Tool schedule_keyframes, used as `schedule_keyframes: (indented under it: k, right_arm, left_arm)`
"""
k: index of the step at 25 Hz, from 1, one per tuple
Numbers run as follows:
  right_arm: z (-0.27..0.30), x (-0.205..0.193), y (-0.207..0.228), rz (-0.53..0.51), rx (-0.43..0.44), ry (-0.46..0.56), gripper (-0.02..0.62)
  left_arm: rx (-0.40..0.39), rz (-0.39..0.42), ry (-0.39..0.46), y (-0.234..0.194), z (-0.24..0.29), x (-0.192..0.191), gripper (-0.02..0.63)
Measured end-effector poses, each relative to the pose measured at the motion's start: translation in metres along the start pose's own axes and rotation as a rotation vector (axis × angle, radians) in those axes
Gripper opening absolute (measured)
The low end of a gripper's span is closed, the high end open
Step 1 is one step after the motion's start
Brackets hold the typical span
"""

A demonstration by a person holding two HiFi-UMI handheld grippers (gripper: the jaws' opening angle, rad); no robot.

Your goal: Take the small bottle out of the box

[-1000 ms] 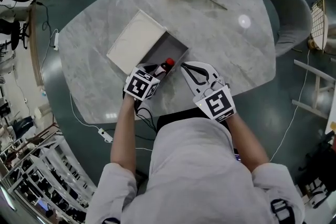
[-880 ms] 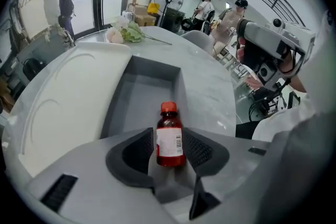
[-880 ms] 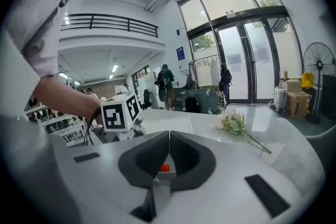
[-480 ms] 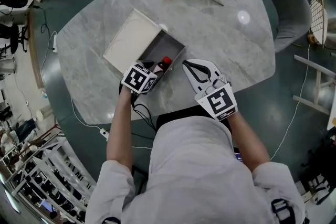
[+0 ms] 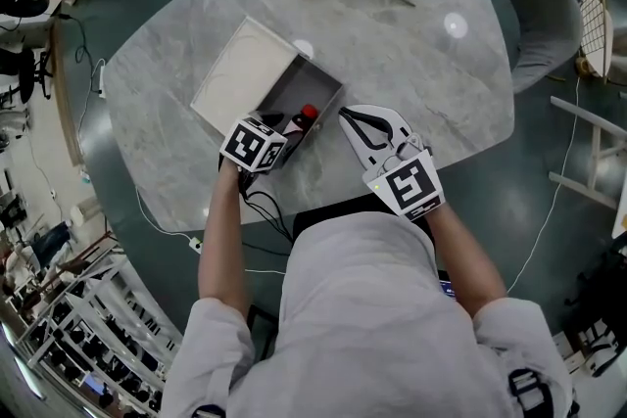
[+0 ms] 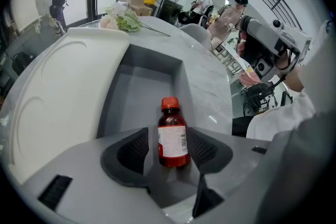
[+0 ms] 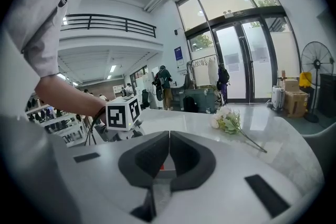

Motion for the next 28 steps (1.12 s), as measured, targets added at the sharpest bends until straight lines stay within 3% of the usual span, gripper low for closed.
schedule_keyframes:
  k: [4,9,13,19,24,28]
  right_arm:
    - [-0.001,0.001,0.005,0.001,-0.008,-0.004,0.026]
    - [-0.003,0.001,0.007,0.004,-0.012,-0.004,0.026]
    - [-0.005,0.001,0.006,0.004,-0.008,-0.001,0.026]
    - [-0.003,0.0,0.003,0.002,0.007,0.0,0.026]
    - [-0.001,0.0,-0.001,-0.004,0.017,-0.003,0.026]
    - [-0.004,0.0,0.002,-0.005,0.009,-0.006,0.026]
  left_arm:
    - [-0.045,0.025,-0.029,0.0,0.003,0.0,0.23]
    - [-0.016,0.025,-0.045,-0.003,0.001,0.003,0.241]
    - [0.031,-0.003,-0.02,-0.006,-0.007,0.002,0.24]
    - [0.171,0.006,0.01,-0.013,-0.019,0.001,0.207]
    - [0.08,0.041,-0.015,0.005,-0.002,0.001,0.228]
    - [0.072,0.043,-0.026,0.006,0.001,0.0,0.235]
Point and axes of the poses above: the fingertips, and each gripper's own axes: z forward along the fingers, y to its right, x out of its top, the point moved 6 cm from there along -z, backward along the fingers, and after that the axes turned 3 degrees about x, right-handed, at the moved point
